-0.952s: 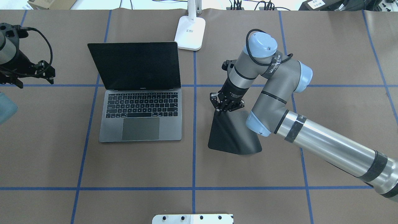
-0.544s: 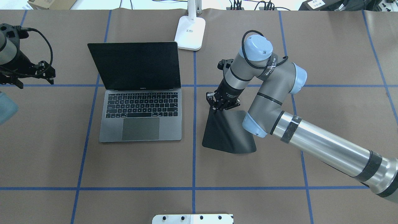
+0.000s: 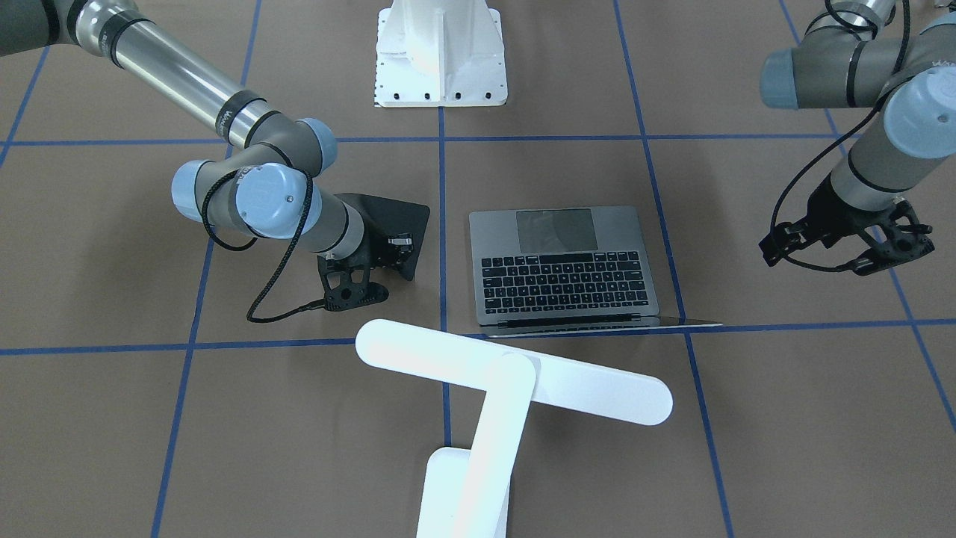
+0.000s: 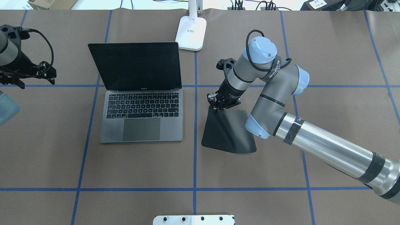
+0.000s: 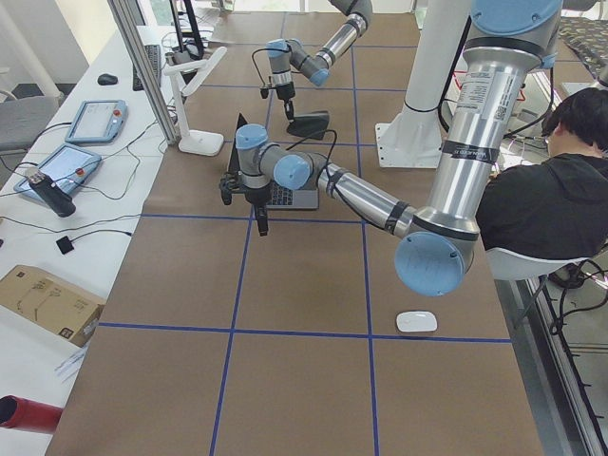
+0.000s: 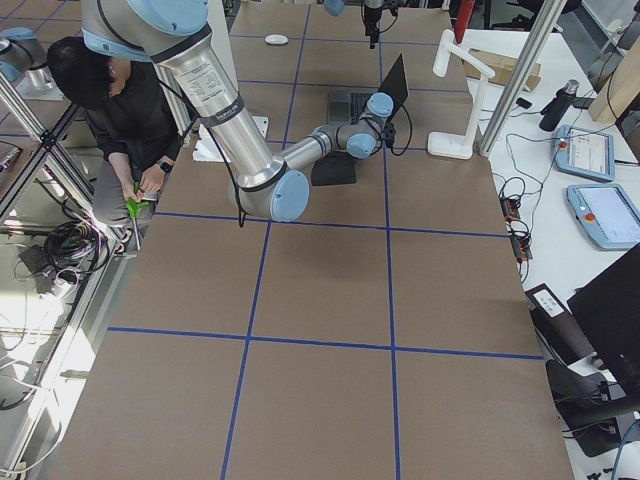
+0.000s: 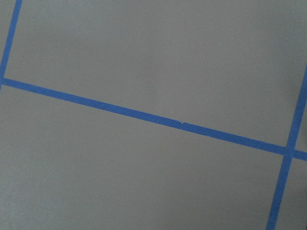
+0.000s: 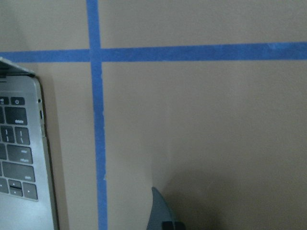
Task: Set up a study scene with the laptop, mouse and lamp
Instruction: 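Lower the mouse pad flat beside the laptop and open the right gripper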
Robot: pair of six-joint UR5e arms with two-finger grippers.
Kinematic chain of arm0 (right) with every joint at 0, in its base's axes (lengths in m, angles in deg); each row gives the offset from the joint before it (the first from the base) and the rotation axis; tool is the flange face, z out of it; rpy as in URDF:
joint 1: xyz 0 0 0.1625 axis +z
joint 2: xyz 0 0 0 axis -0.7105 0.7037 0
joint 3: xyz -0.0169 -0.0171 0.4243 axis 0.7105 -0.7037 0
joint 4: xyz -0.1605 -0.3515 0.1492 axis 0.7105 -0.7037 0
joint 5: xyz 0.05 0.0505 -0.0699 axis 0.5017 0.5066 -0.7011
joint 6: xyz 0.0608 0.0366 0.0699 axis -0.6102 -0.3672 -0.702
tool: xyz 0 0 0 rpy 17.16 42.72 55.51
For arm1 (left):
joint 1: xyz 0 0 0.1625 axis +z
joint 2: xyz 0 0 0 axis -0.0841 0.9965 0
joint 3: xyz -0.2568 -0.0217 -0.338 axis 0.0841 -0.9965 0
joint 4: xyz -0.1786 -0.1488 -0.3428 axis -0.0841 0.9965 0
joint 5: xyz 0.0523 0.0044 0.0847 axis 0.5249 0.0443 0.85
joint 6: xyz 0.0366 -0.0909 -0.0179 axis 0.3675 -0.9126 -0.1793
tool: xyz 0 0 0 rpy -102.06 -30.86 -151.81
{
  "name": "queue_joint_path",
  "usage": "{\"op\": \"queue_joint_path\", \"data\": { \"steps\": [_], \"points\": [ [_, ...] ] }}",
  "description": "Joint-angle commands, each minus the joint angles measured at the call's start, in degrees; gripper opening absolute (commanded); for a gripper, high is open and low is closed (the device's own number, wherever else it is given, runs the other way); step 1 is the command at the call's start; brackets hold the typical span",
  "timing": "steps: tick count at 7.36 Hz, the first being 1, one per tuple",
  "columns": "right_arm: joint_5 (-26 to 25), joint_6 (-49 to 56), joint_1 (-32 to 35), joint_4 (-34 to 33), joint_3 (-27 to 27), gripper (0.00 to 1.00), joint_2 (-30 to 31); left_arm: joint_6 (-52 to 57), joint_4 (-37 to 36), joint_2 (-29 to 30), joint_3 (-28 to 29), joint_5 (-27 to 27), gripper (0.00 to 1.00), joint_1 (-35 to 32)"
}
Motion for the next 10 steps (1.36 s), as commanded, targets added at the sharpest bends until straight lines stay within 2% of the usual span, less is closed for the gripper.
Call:
{"op": "queue_joint_path", "data": {
  "steps": [1,2,3,4,7,10],
  "points": [
    [-0.66,0.9,-0.02,0.2,-0.06,0.0,-0.2,-0.1,0.29,0.0,0.13,0.07,0.99,0.0],
    [-1.1,0.81,-0.02,0.2,-0.06,0.0,-0.29,-0.19,0.29,0.0,0.13,-0.01,0.99,0.0],
    [-1.71,0.72,-0.02,0.2,-0.41,0.68,-0.47,-0.27,0.29,0.0,0.13,-0.02,0.99,0.0],
    [-2.94,0.11,-0.02,0.2,-0.32,0.99,-0.73,-0.36,0.29,0.0,0.04,-0.02,0.99,0.0],
    [-3.12,0.28,0.94,0.29,-0.15,1.0,-2.23,-0.36,0.29,0.0,0.12,-0.02,0.99,0.0],
    [-4.0,0.1,5.14,-1.37,-0.15,1.0,-2.32,0.51,0.9,-0.17,0.13,-0.1,0.99,-0.17]
  ]
}}
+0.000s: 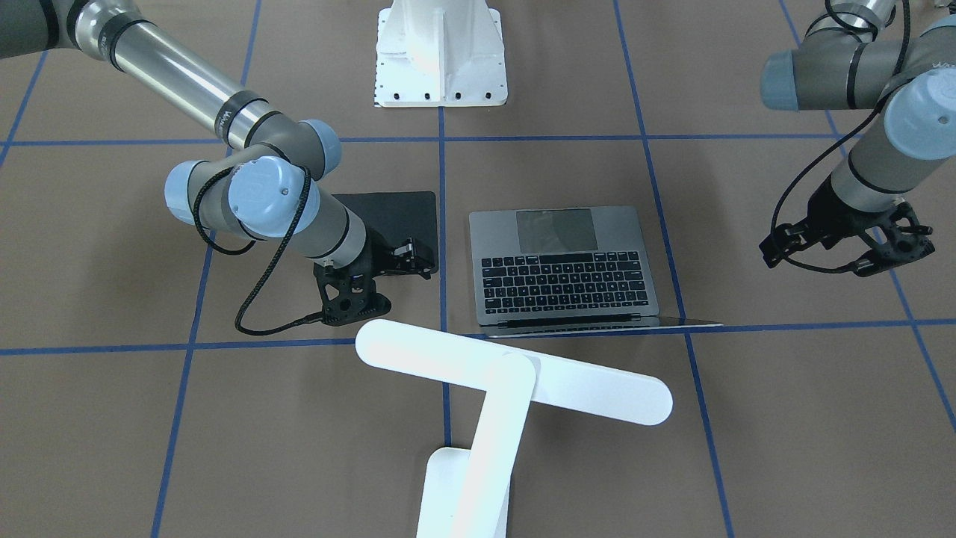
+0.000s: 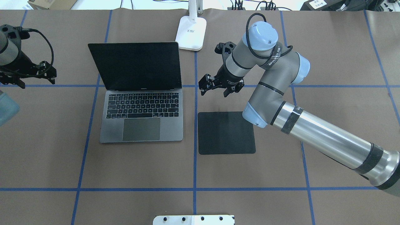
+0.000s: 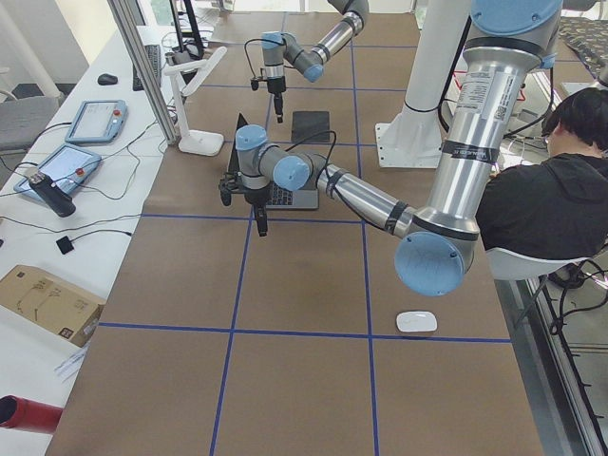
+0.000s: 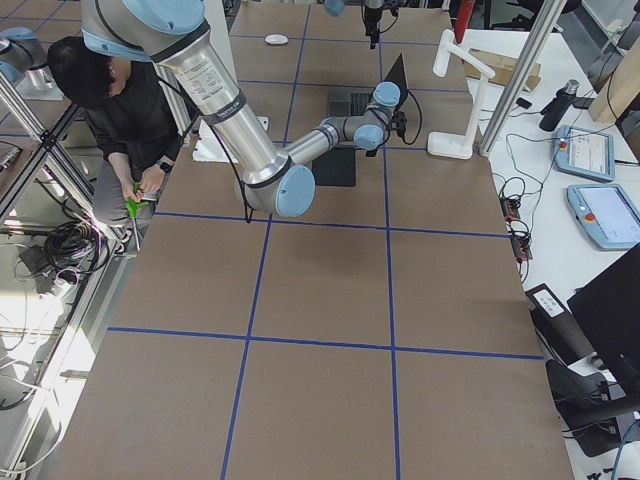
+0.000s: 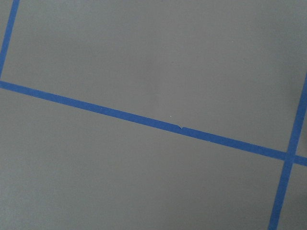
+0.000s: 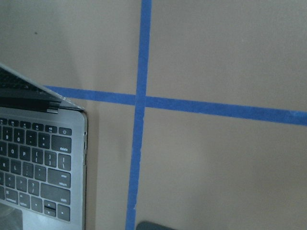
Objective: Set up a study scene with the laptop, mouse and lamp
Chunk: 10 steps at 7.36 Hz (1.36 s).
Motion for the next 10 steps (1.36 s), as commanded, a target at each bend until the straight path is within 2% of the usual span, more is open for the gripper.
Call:
{"op": "queue_joint_path", "data": {
  "steps": [1,3,6,7,9,10],
  "points": [
    [0.52,0.29,5.01,-3.04,0.67,1.0,1.35,0.52,2.61,-1.43,-0.43,-0.15,0.99,-0.19],
    [2.89,1.95,10.02,-6.3,3.56,1.0,6.17,0.61,9.8,-8.52,-1.92,-0.51,0.99,-0.19],
    [3.78,13.44,14.26,-18.32,11.54,1.0,12.32,11.41,15.27,-28.62,-11.74,-0.33,0.99,-0.72],
    [3.87,14.17,15.22,-19.57,14.1,1.0,14.35,7.51,23.12,-33.48,-10.9,-0.24,0.99,-0.81],
    [3.52,15.14,15.23,-21.34,17.53,1.0,16.99,-5.05,46.99,-44.97,-6.6,-0.42,0.99,0.06],
    [3.08,18.02,14.97,-21.34,19.46,1.0,20.14,-5.97,49.11,-48.0,-6.5,-0.42,0.99,0.5]
  ]
}}
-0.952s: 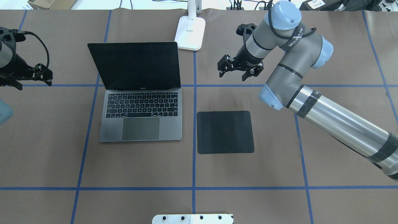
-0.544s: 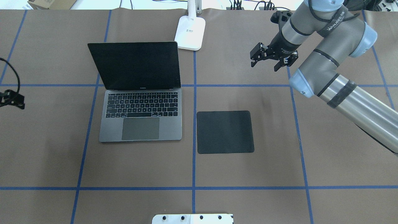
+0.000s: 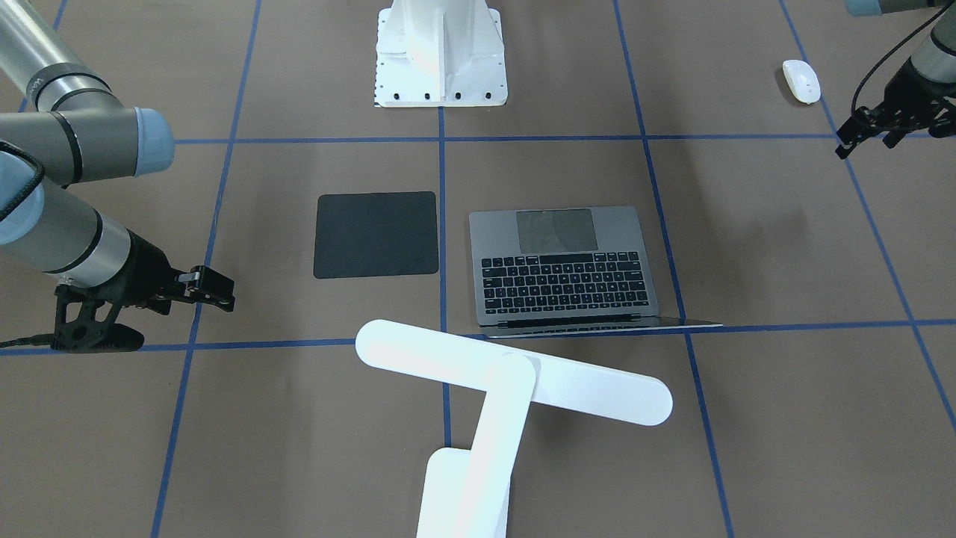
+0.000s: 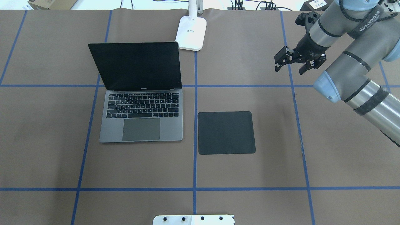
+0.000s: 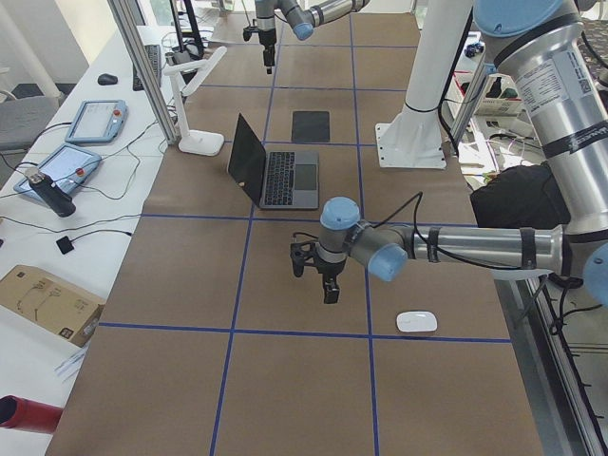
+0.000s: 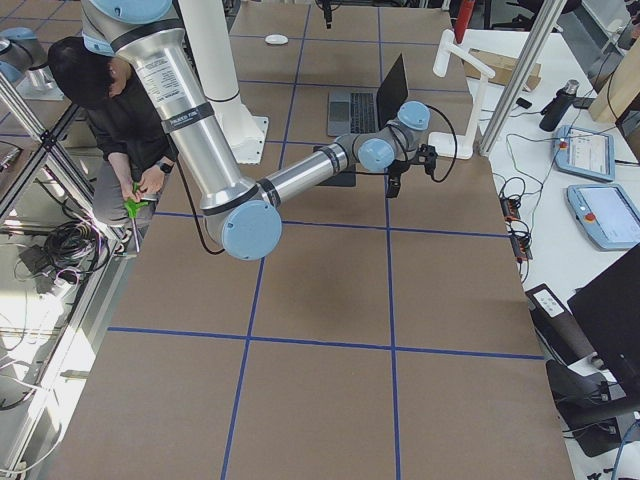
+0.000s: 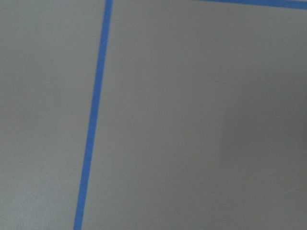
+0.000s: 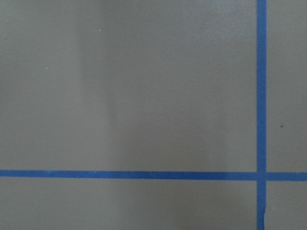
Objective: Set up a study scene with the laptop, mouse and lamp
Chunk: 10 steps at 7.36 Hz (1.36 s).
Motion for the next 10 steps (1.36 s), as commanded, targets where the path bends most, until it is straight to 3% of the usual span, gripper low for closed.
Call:
{"op": "queue_joint_path", "data": {
  "steps": [1,3,5,6,10],
  "points": [
    [-0.45,4.55,0.15,-0.46,3.94,1.0,5.86,-5.73,7.87,-7.37,1.08,0.13,0.99,2.4],
    [-0.53,4.66,-0.2,-0.55,5.09,1.0,7.03,-10.12,14.94,-12.11,1.43,0.49,0.99,5.74],
    [-0.53,4.66,-0.2,-0.55,6.05,1.0,8.35,-17.66,19.28,-13.54,1.52,0.84,1.0,14.58],
    [-0.53,4.66,-0.11,-0.55,6.41,1.0,8.79,-19.62,19.47,-13.54,1.52,1.36,1.0,20.73],
    [-0.53,4.66,-0.29,-0.55,7.73,1.0,10.02,-18.94,19.56,-13.72,4.06,1.37,0.99,31.5]
  ]
}}
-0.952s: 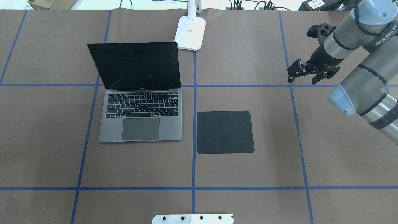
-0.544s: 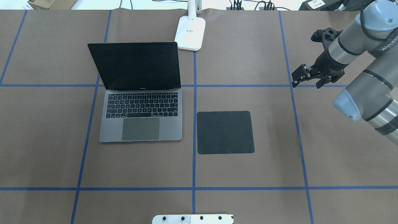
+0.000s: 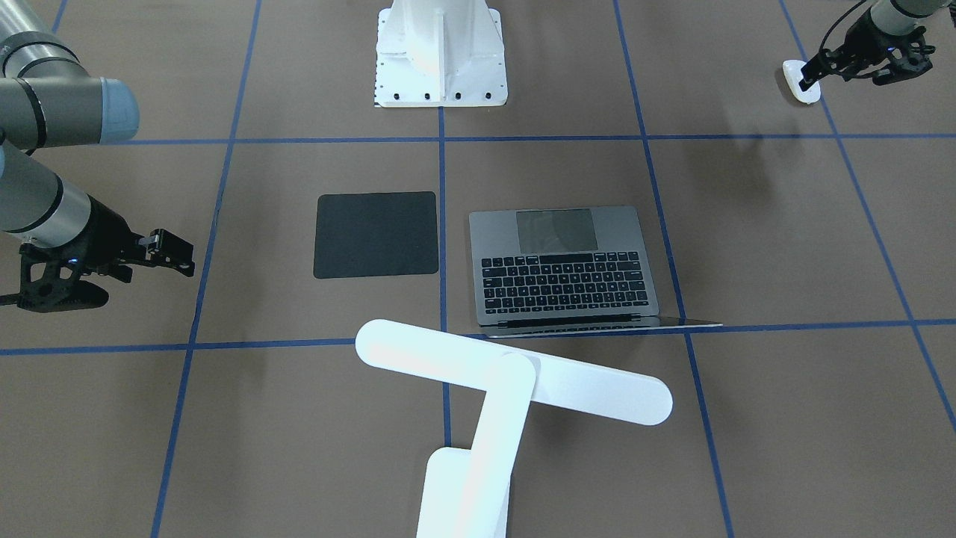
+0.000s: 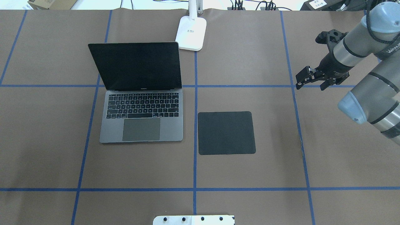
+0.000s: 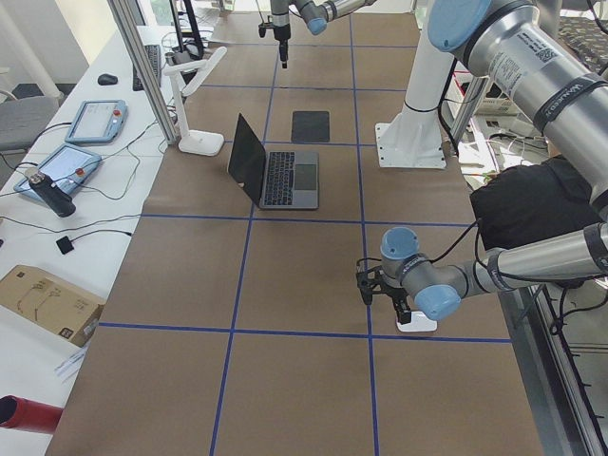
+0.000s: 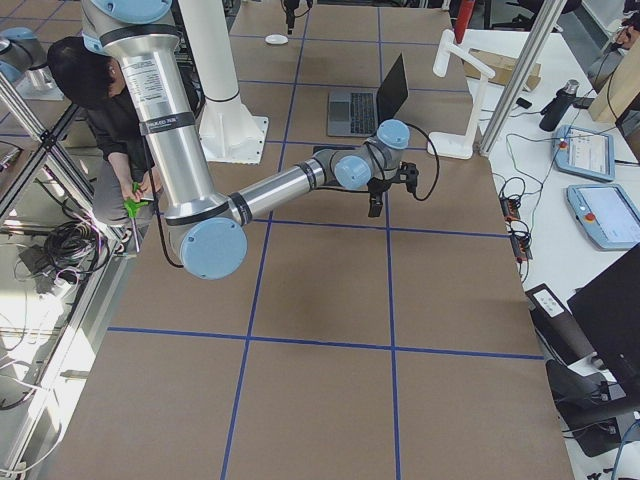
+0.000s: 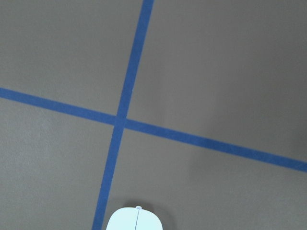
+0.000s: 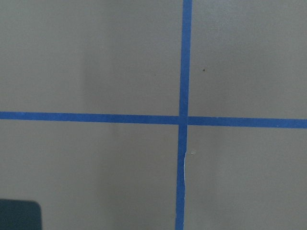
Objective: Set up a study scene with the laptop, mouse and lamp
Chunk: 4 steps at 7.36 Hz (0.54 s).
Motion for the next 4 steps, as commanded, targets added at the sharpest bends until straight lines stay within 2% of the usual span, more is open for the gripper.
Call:
{"op": "queue_joint_path", "data": {
  "steps": [1,4],
  "points": [
    [0.0,0.0,-0.12,0.0,0.87,1.0,0.77,0.97,0.02,-0.02,1.01,0.1,0.99,4.78],
    [0.0,0.0,-0.21,0.0,0.79,1.0,0.95,1.76,1.86,-0.02,1.27,0.28,0.99,10.06]
  ]
}}
